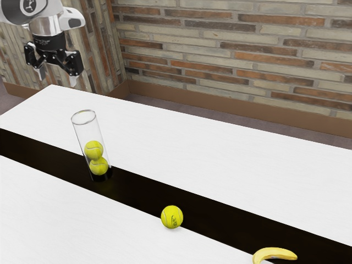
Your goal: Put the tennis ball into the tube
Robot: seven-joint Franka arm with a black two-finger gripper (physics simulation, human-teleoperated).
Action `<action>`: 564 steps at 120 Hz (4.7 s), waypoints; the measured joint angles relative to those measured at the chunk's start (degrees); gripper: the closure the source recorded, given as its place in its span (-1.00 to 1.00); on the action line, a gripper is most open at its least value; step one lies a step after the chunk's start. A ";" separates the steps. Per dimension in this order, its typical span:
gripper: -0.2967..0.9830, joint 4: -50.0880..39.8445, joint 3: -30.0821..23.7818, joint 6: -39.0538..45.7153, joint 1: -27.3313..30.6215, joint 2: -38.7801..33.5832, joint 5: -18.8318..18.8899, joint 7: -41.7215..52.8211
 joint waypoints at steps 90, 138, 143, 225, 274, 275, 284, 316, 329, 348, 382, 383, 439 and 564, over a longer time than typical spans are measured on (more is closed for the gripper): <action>-0.54 -24.63 -0.63 20.65 -18.26 4.26 -14.38 -4.11; -0.54 -28.91 -2.10 27.97 -21.29 10.28 -17.86 -6.32; -0.54 -28.92 -2.52 29.19 -21.57 11.34 -17.94 -6.48; -0.54 -29.34 -3.81 41.26 -21.84 18.99 -19.32 -7.34; -0.54 -29.17 -3.80 44.01 -21.71 22.30 -20.49 -7.32; -0.54 -29.17 -3.80 44.08 -21.71 22.40 -20.50 -7.32; -0.54 -29.06 -3.80 44.57 -21.74 23.04 -20.55 -7.32; -0.44 -28.82 -3.88 46.03 -22.11 24.05 -20.44 -7.33; -0.25 -28.78 -3.89 46.31 -22.22 23.99 -20.22 -7.35; -0.13 -28.80 -3.89 46.54 -22.23 23.98 -19.95 -7.43; -0.01 -26.16 -3.73 43.30 -22.25 19.54 -17.51 -7.91; -0.01 -25.69 -3.70 42.90 -22.25 19.36 -17.21 -7.93; 0.02 -2.47 -1.13 14.04 -9.08 11.23 -5.15 -7.82; -0.19 6.49 -1.42 7.59 8.73 20.59 -9.19 3.95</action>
